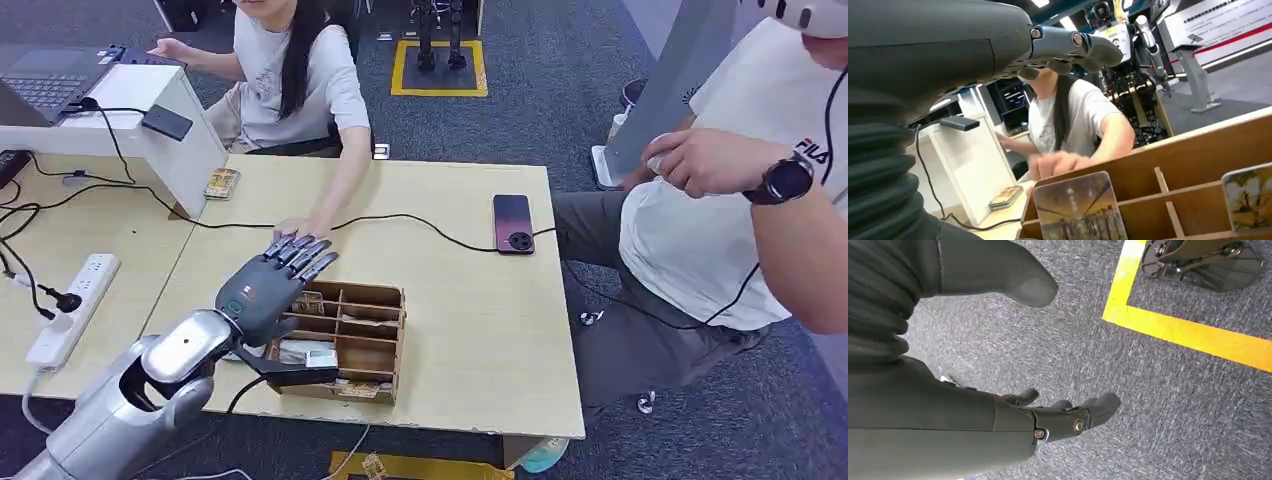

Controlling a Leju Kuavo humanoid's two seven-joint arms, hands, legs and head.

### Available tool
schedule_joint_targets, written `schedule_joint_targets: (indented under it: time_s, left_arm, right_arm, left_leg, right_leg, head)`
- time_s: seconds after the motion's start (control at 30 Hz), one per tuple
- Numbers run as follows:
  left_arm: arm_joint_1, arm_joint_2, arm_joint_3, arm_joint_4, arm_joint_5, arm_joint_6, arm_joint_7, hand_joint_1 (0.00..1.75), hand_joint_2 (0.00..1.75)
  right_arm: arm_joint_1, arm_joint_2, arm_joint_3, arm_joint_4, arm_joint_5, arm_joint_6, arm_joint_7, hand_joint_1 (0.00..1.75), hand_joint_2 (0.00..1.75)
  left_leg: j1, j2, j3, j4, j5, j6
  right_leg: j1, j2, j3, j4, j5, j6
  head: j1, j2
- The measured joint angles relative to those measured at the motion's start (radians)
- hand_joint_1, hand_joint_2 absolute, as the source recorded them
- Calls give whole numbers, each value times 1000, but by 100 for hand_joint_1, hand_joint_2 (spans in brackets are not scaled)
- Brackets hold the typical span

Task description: Pass the card to the sensor for recognition and then transmit it.

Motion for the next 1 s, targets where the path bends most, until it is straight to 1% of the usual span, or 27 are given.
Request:
schedule_joint_targets:
  time_s: [0.2,0.47,0.67,1.0]
  left_arm:
    - [0,11,0,6,4,-2,0,0,175]
    - [1,39,0,6,18,-12,-2,0,175]
    - [1,47,0,6,20,-15,-2,0,175]
    - [3,70,0,6,90,-41,-42,0,175]
  right_arm:
    - [0,0,0,0,0,0,0,0,175]
    - [0,0,0,1,0,0,-3,0,175]
    - [0,0,0,2,0,-1,-5,0,175]
    - [0,0,2,2,0,-3,-7,0,175]
  left_leg:
    - [0,0,0,0,0,0]
    - [0,0,0,0,0,0]
    - [0,0,0,0,0,0]
    - [0,0,0,0,0,0]
  right_leg:
    - [0,0,0,0,0,0]
    - [0,0,0,0,0,0]
    - [0,0,0,0,0,0]
    - [0,0,0,0,0,0]
  head:
    - [0,0]
    - [0,0]
    - [0,0]
    - [0,0]
